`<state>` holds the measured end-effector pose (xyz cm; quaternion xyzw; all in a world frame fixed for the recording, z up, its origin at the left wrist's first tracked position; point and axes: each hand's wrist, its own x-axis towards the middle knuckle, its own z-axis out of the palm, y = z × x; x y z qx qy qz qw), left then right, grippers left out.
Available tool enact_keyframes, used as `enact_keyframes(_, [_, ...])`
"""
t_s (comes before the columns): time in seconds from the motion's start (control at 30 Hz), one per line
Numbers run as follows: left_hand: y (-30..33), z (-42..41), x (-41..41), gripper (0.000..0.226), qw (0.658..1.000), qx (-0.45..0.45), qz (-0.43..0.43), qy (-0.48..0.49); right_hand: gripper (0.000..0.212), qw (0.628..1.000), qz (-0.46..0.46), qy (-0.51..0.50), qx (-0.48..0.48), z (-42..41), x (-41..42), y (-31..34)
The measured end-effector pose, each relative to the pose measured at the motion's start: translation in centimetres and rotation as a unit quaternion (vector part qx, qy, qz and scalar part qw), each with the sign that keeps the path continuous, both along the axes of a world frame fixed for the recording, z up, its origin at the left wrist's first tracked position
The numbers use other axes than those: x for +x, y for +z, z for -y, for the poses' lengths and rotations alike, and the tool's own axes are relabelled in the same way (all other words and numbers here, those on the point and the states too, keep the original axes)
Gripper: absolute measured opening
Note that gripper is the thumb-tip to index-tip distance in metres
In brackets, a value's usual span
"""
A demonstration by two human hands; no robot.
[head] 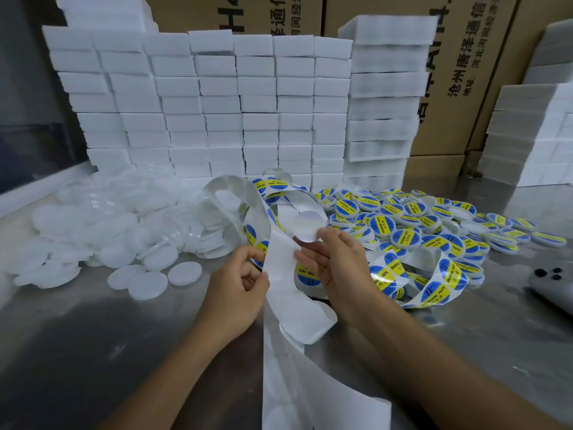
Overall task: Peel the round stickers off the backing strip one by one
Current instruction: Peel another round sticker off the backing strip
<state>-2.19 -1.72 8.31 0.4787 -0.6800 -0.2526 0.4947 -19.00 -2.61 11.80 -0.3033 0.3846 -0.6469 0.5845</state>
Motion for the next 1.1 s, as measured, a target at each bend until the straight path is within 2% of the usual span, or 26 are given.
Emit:
enact_keyframes(0.13, [0.3, 0.2, 0.4, 0.012, 0.999, -0.003, -0.002, 0.054, 0.006, 1.000, 0.024, 0.012, 0.006, 0.0, 0.0, 0.2])
enact_keyframes(0.23, [0.6, 0.6, 1.7, 0.019, 0.980, -0.049, 0.053, 0.188, 0.017, 1.000, 0.009, 0.021, -0.006, 0.1, 0.2, 0.0])
enact_keyframes(0.3, [0.9, 0.8, 3.1, 0.008, 0.942, -0.074, 0.182, 0.272, 0.020, 1.000, -0.011, 0.016, -0.011, 0.2, 0.3, -0.1])
enact_keyframes(0.37, [0.7, 1.0, 4.3, 0.024, 0.882, 0.003, 0.345, 0.321, 0.021, 1.000, -0.027, 0.008, -0.009, 0.2, 0.4, -0.3])
enact_keyframes(0.43, [0.5, 1.1, 5.1, 0.030, 0.843, 0.080, 0.414, 0.335, 0.021, 0.999, -0.051, 0.007, -0.005, 0.1, 0.5, -0.5])
enact_keyframes(0.5, [0.3, 1.1, 5.3, 0.020, 0.845, 0.093, 0.406, 0.335, 0.019, 0.998, -0.064, 0.016, -0.006, 0.0, 0.6, -0.6])
enact_keyframes(0.63, [0.0, 1.6, 5.1, 0.007, 0.878, 0.055, 0.366, 0.304, 0.017, 0.997, -0.061, 0.034, -0.012, -0.1, 0.6, -0.6])
enact_keyframes(0.7, [-0.2, 1.8, 5.0, 0.018, 0.893, 0.059, 0.342, 0.288, 0.018, 0.997, -0.059, 0.039, -0.015, -0.1, 0.6, -0.6])
enact_keyframes(0.83, [-0.7, 2.1, 5.3, 0.025, 0.883, 0.083, 0.357, 0.291, 0.018, 0.997, -0.050, 0.054, -0.028, -0.2, 0.6, -0.5])
enact_keyframes(0.97, [-0.4, 2.0, 5.5, 0.028, 0.898, 0.037, 0.316, 0.303, 0.015, 0.996, -0.041, 0.070, -0.047, -0.3, 0.6, -0.5])
enact_keyframes(1.03, [0.2, 1.6, 4.9, 0.029, 0.923, -0.014, 0.237, 0.304, 0.012, 0.995, -0.029, 0.079, -0.052, -0.4, 0.6, -0.5])
enact_keyframes(1.1, [1.3, 1.2, 3.7, 0.024, 0.968, -0.016, 0.051, 0.244, 0.009, 0.995, -0.022, 0.085, -0.050, -0.4, 0.6, -0.4])
